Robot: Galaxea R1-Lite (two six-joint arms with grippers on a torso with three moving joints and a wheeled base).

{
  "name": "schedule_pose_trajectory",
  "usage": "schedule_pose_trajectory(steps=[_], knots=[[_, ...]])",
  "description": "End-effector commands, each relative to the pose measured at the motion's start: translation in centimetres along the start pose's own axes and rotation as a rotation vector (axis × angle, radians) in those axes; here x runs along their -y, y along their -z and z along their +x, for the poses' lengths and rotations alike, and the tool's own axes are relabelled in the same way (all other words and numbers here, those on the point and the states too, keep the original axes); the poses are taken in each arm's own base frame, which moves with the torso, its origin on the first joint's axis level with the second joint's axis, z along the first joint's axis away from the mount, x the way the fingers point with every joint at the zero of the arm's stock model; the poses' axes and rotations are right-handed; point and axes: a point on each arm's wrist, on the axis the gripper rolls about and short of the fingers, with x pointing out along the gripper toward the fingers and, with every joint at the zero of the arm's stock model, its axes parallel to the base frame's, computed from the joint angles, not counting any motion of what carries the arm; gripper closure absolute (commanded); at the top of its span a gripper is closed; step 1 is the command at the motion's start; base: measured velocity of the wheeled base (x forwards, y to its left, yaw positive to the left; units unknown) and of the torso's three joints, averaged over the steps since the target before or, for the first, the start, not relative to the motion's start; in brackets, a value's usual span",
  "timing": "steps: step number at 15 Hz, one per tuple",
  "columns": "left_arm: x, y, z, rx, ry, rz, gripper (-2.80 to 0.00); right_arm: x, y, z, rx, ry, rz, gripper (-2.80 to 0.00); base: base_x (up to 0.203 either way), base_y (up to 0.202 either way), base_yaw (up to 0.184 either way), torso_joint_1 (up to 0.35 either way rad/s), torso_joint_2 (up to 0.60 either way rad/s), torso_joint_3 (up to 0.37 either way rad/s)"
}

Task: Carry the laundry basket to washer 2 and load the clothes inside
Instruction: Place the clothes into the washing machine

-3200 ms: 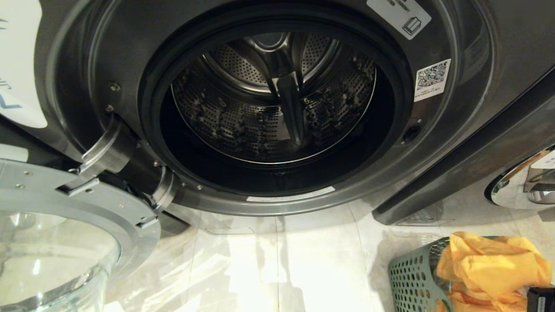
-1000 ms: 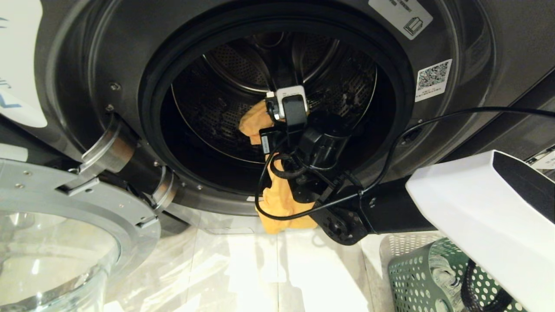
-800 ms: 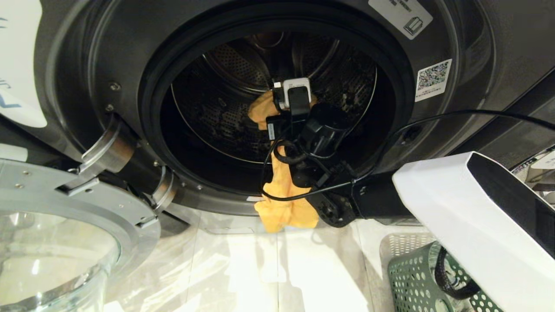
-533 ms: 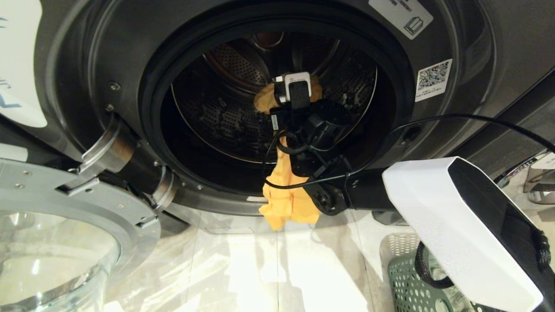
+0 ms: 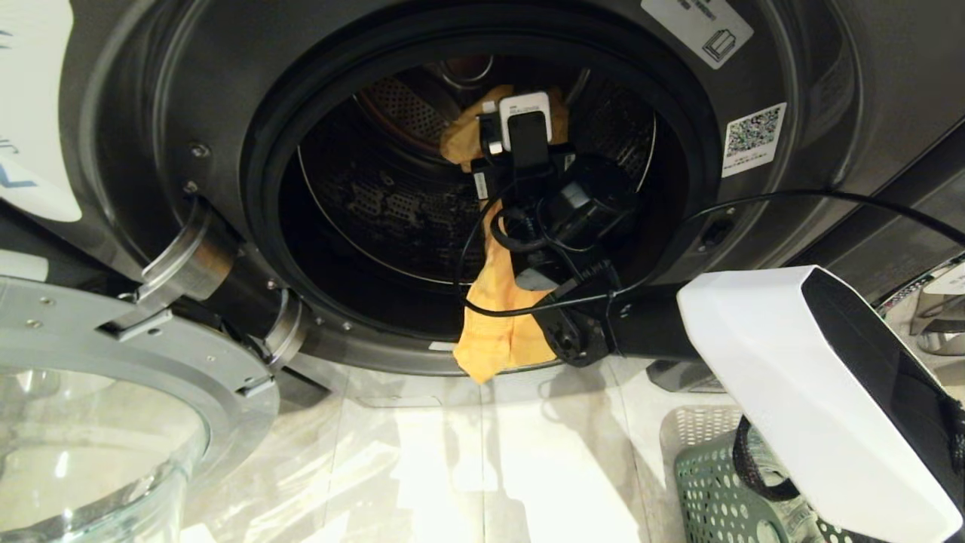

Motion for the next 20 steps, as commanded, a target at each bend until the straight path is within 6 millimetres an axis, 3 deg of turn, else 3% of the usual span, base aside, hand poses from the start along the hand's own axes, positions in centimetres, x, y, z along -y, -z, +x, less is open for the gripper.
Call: schedule_pose_trajectory(steps=[1, 5, 10, 15, 18, 20], knots=[[0.0, 0.0, 0.0, 0.0, 0.0, 0.0, 0.0, 0.4, -0.9, 0.2, 0.014, 0.014, 0.011, 0.0, 0.0, 0.0, 0.0, 0.0, 0.0, 0.0], [0.0, 0.0, 0.0, -0.001, 0.0, 0.0, 0.0, -0.6, 0.4, -0.6, -0.026, -0.012, 0.002, 0.0, 0.0, 0.0, 0.0, 0.0, 0.0, 0.0], [0.0, 0.0, 0.0, -0.001, 0.0, 0.0, 0.0, -1.9, 5.1, -2.8, -0.36, -0.022, 0.043, 0.0, 0.0, 0.0, 0.0, 0.0, 0.0, 0.0], [0.0, 0.0, 0.0, -0.001, 0.0, 0.0, 0.0, -1.9, 5.3, -3.3, -0.391, -0.01, 0.026, 0.0, 0.0, 0.0, 0.0, 0.0, 0.0, 0.0], [0.0, 0.0, 0.0, 0.0, 0.0, 0.0, 0.0, -2.1, 5.8, -4.6, -0.46, 0.065, -0.018, 0.0, 0.0, 0.0, 0.0, 0.0, 0.0, 0.0], [0.0, 0.0, 0.0, 0.001, 0.0, 0.0, 0.0, -2.4, 5.0, -4.5, -0.454, 0.082, -0.012, 0.0, 0.0, 0.0, 0.0, 0.0, 0.0, 0.0]])
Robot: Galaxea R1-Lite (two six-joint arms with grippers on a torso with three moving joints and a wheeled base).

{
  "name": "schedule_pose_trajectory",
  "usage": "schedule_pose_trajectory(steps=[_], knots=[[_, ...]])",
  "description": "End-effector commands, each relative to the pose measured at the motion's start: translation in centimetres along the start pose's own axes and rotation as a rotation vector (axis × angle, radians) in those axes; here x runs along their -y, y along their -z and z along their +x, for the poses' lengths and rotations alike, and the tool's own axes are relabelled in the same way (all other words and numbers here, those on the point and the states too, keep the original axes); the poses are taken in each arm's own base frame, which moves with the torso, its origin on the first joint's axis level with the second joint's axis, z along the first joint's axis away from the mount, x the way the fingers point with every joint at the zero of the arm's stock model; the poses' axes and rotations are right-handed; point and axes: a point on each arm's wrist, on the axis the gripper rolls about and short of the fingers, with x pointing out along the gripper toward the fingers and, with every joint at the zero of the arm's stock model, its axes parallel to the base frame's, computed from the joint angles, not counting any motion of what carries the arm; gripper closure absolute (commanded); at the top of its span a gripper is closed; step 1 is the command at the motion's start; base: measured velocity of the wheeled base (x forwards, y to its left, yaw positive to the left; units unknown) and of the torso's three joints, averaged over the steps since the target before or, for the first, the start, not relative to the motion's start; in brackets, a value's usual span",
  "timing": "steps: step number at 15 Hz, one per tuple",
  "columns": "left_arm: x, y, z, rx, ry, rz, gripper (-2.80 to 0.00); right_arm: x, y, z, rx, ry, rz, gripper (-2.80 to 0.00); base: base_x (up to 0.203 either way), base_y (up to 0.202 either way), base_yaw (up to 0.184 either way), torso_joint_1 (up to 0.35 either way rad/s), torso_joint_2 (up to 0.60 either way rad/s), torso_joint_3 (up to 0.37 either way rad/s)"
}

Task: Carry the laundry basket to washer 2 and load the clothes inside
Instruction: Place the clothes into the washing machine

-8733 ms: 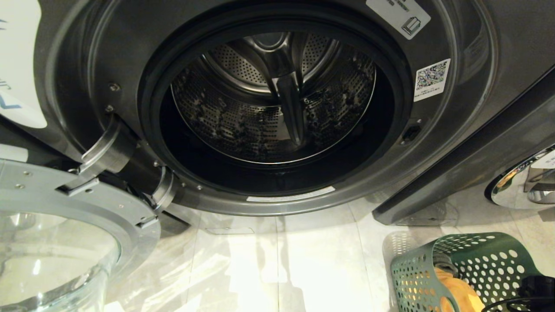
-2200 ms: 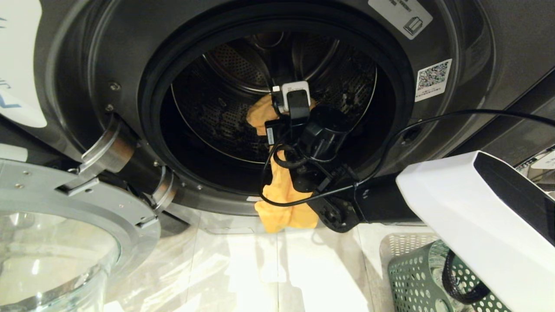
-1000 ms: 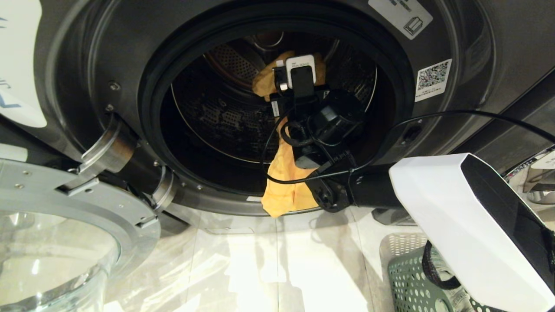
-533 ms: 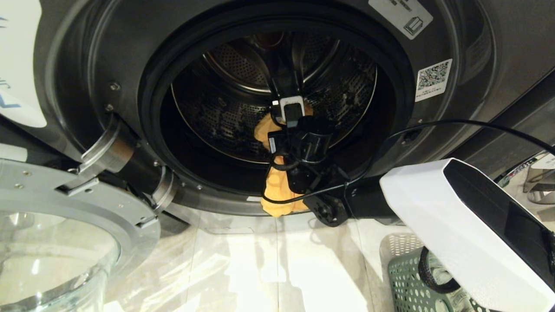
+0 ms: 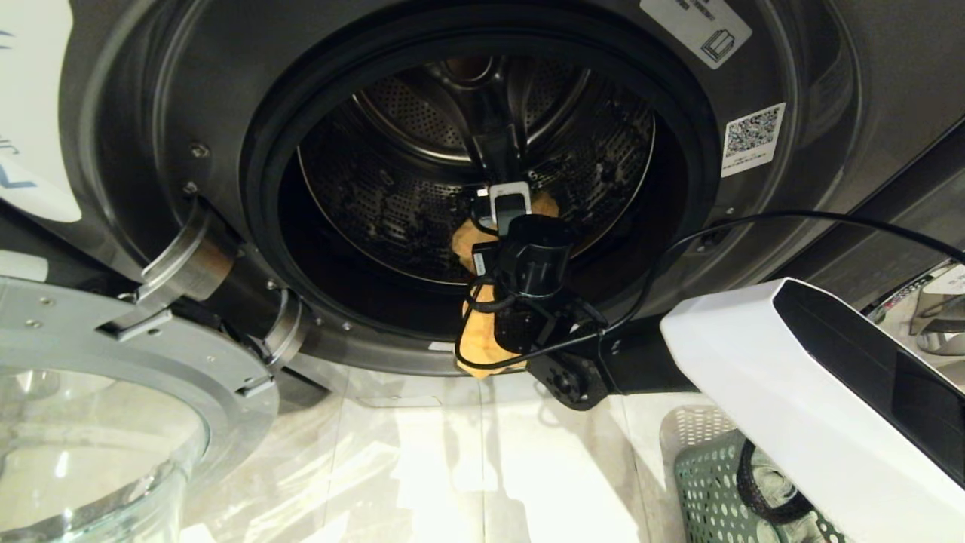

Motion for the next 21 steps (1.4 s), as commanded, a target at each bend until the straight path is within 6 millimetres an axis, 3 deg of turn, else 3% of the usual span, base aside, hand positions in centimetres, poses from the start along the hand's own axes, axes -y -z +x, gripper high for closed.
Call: schedule_pose_trajectory(steps=[1, 6, 10, 12, 15, 21], knots=[[0.0, 0.0, 0.0, 0.001, 0.0, 0.0, 0.0, 0.0, -0.4, -0.1, -0.008, -0.003, -0.006, 0.0, 0.0, 0.0, 0.0, 0.0, 0.0, 0.0], [0.0, 0.0, 0.0, -0.001, 0.0, 0.0, 0.0, 0.1, 1.3, 0.6, -0.207, 0.022, 0.068, 0.0, 0.0, 0.0, 0.0, 0.0, 0.0, 0.0], [0.0, 0.0, 0.0, -0.001, 0.0, 0.0, 0.0, 0.5, 1.7, 0.5, -0.249, 0.174, 0.024, 0.0, 0.0, 0.0, 0.0, 0.0, 0.0, 0.0], [0.0, 0.0, 0.0, 0.001, 0.0, 0.0, 0.0, 0.7, 1.2, 0.7, -0.249, 0.17, 0.03, 0.0, 0.0, 0.0, 0.0, 0.0, 0.0, 0.0], [0.0, 0.0, 0.0, 0.0, 0.0, 0.0, 0.0, 0.7, -2.2, 1.6, -0.163, 0.132, 0.114, 0.0, 0.0, 0.0, 0.0, 0.0, 0.0, 0.0], [0.0, 0.0, 0.0, 0.001, 0.0, 0.0, 0.0, 1.1, -3.8, 2.4, 0.019, 0.023, 0.037, 0.0, 0.0, 0.0, 0.0, 0.0, 0.0, 0.0]])
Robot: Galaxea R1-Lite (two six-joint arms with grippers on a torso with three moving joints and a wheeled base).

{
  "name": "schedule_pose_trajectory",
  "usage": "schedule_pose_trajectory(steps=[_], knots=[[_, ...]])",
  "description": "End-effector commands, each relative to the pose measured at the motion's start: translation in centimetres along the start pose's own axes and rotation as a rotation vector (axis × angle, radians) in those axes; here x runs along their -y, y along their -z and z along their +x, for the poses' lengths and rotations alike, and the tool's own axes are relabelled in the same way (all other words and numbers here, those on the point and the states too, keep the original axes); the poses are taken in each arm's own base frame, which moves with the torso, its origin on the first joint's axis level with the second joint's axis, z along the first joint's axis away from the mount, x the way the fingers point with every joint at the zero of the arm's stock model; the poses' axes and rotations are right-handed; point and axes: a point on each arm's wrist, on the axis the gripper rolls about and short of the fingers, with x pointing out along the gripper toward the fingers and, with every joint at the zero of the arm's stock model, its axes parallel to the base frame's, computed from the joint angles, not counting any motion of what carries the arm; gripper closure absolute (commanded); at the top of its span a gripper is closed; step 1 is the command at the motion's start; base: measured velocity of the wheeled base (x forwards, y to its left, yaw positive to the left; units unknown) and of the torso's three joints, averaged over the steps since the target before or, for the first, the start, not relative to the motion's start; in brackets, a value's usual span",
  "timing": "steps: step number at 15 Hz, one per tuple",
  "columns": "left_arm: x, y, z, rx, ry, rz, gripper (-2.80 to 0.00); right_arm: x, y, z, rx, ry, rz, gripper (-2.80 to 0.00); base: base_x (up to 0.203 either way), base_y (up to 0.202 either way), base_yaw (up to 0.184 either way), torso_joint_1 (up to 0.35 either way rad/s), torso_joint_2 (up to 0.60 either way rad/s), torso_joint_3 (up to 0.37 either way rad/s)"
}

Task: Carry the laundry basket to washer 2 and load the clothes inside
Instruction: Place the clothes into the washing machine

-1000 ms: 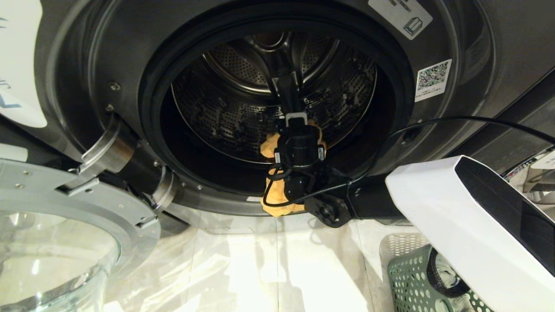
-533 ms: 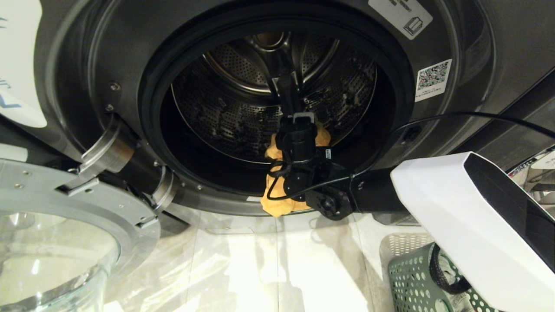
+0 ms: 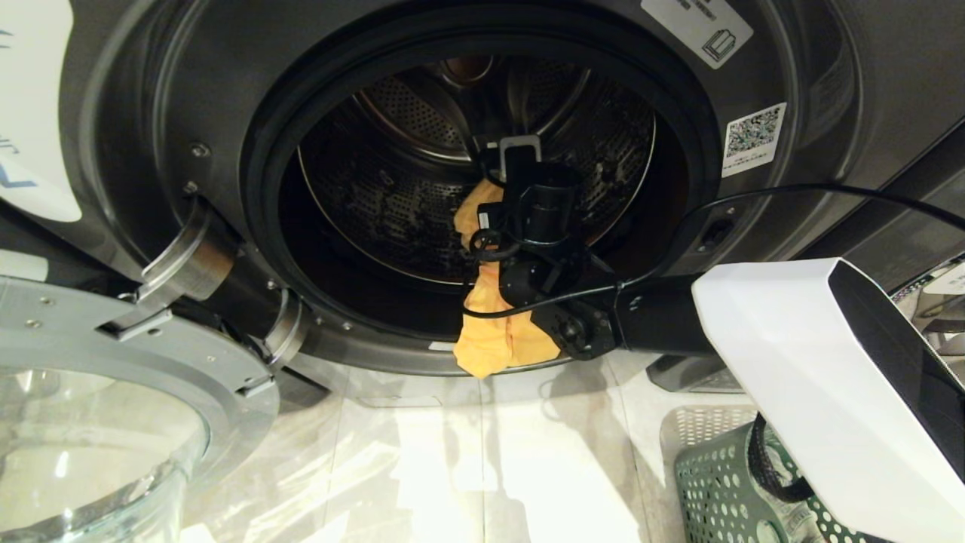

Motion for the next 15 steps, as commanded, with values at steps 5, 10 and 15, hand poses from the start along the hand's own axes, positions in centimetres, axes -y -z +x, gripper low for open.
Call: schedule_pose_trajectory(steps=[5, 10, 15], knots=[[0.0, 0.0, 0.0, 0.0, 0.0, 0.0, 0.0, -0.3, 0.2, -0.2, 0.008, -0.002, -0.019, -2.8, 0.0, 0.0, 0.0, 0.0, 0.0, 0.0], [0.0, 0.0, 0.0, -0.001, 0.0, 0.0, 0.0, -0.3, 0.2, -0.2, 0.005, -0.003, -0.022, -2.8, 0.0, 0.0, 0.0, 0.0, 0.0, 0.0], [0.0, 0.0, 0.0, -0.001, 0.0, 0.0, 0.0, 0.0, 0.9, -2.2, -0.067, -0.052, -0.078, -2.8, 0.0, 0.0, 0.0, 0.0, 0.0, 0.0]])
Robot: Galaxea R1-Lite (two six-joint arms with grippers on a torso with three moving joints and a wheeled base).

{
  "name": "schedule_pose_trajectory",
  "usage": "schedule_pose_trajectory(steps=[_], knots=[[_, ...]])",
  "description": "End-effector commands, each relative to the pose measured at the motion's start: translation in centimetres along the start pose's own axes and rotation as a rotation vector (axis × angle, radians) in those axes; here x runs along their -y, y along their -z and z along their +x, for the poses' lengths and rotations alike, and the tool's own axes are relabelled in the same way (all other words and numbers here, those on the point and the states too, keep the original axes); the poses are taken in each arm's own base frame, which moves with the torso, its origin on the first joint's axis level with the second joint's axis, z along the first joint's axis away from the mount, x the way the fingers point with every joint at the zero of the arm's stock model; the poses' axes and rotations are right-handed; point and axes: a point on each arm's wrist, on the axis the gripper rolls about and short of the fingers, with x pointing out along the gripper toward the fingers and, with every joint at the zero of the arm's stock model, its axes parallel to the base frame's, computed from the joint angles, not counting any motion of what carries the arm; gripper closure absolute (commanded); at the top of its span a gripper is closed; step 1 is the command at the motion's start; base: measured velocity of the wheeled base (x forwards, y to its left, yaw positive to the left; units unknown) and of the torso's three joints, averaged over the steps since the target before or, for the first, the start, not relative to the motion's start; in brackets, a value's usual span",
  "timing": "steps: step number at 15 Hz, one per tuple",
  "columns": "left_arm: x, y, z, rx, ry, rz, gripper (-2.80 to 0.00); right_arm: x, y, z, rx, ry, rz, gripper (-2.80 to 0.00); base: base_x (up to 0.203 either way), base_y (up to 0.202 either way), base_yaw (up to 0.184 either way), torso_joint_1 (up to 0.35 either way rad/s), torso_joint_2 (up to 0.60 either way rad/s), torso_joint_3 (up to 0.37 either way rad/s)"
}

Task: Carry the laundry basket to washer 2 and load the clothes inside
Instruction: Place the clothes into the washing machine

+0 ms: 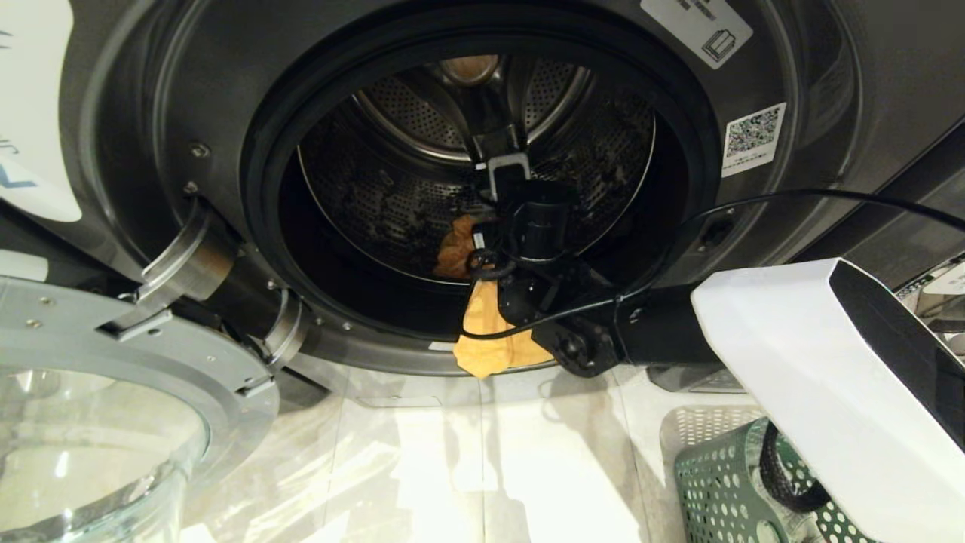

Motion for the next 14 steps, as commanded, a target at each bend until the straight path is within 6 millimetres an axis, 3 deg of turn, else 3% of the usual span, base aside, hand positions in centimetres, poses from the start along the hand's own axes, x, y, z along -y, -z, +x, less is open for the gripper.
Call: schedule_pose_trajectory(steps=[1, 3, 5, 8, 12, 14], knots=[[0.0, 0.0, 0.0, -0.001, 0.0, 0.0, 0.0, 0.5, 0.1, -1.6, -0.049, -0.03, -0.033, -2.8, 0.0, 0.0, 0.0, 0.0, 0.0, 0.0], [0.0, 0.0, 0.0, -0.001, 0.0, 0.0, 0.0, 0.3, 1.1, -4.4, -0.133, -0.14, -0.004, -2.8, 0.0, 0.0, 0.0, 0.0, 0.0, 0.0], [0.0, 0.0, 0.0, -0.001, 0.0, 0.0, 0.0, -0.1, 1.8, -5.8, -0.201, -0.221, 0.032, -2.8, 0.0, 0.0, 0.0, 0.0, 0.0, 0.0], [0.0, 0.0, 0.0, 0.0, 0.0, 0.0, 0.0, 0.0, 2.7, -5.9, -0.314, -0.231, 0.011, -2.8, 0.0, 0.0, 0.0, 0.0, 0.0, 0.0], [0.0, 0.0, 0.0, 0.0, 0.0, 0.0, 0.0, 0.3, 2.2, -4.2, -0.477, -0.271, 0.071, -2.8, 0.0, 0.0, 0.0, 0.0, 0.0, 0.0], [0.0, 0.0, 0.0, 0.0, 0.0, 0.0, 0.0, 0.0, 4.3, -3.1, -0.535, -0.255, 0.042, -2.8, 0.0, 0.0, 0.0, 0.0, 0.0, 0.0]])
